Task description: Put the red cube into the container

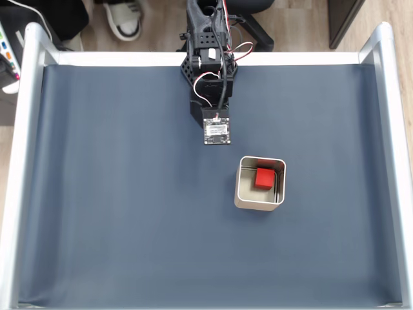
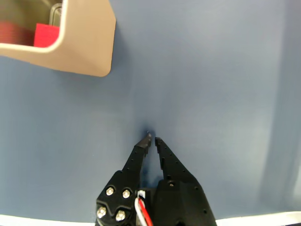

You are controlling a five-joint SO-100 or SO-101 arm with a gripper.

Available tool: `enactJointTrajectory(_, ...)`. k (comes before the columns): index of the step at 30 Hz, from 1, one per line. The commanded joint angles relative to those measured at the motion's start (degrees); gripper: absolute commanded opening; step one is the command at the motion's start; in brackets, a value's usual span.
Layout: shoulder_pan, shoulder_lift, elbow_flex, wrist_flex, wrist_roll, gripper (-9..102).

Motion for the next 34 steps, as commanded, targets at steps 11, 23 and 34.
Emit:
enactJointTrajectory(11,0.26,0.18,-0.53,1.32,1.05,1)
enactJointTrajectory(23,0.26,0.18,-0.53,1.32,1.05,1)
enactJointTrajectory(34,0.26,0.18,-0.53,1.32,1.05,1)
